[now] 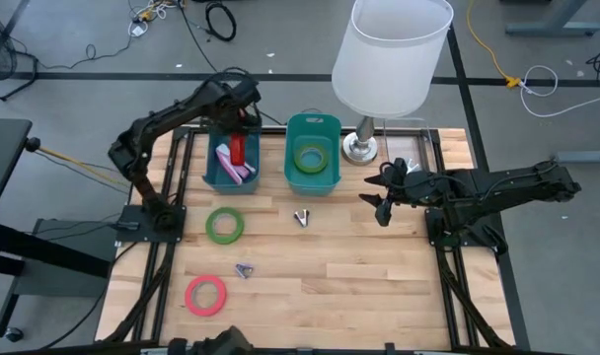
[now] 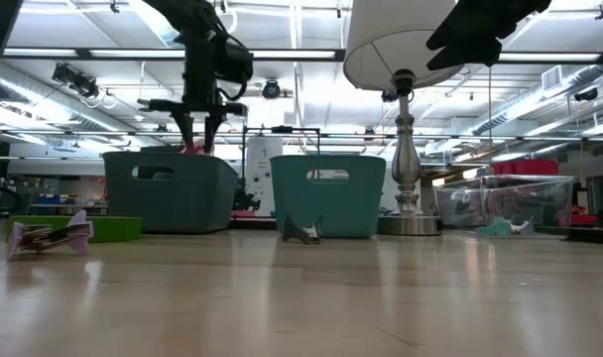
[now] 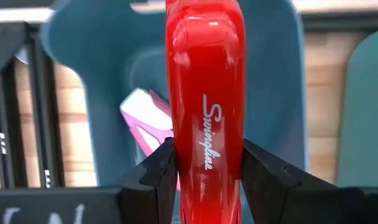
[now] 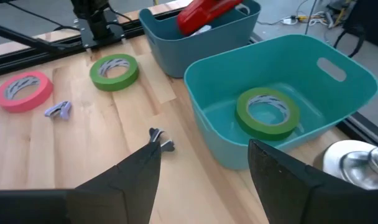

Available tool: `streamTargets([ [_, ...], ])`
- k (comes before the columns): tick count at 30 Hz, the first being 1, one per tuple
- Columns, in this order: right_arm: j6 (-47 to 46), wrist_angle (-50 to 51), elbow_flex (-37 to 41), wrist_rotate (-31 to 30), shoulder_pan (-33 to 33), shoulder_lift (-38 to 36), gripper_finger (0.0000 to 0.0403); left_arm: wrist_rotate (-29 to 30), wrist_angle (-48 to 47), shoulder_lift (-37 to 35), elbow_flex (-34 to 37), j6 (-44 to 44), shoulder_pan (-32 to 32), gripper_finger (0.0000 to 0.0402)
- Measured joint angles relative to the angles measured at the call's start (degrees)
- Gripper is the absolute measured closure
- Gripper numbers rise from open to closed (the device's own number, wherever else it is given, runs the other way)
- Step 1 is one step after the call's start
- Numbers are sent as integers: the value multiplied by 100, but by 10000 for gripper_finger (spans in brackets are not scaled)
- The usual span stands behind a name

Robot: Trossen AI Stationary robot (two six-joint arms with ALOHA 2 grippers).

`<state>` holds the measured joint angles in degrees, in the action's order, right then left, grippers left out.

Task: Pick and place Stapler, Stapler remover, tape
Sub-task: Put the red stapler into the blue bin, then put the green tape into the green bin

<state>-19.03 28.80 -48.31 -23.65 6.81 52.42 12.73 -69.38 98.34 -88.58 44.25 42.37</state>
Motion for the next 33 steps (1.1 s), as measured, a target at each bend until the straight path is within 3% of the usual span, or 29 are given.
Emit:
streamTargets([
  [14,-238,-2,0,-97,0,-2,163,-488,-32,843,-2,-298,28,248],
  [27,-300,-2,0,-93,0,0,163,-505,-105,852,-9,-311,17,164],
  [33,-299,-1,0,-93,0,0,163,-649,-114,827,-9,-405,13,150],
])
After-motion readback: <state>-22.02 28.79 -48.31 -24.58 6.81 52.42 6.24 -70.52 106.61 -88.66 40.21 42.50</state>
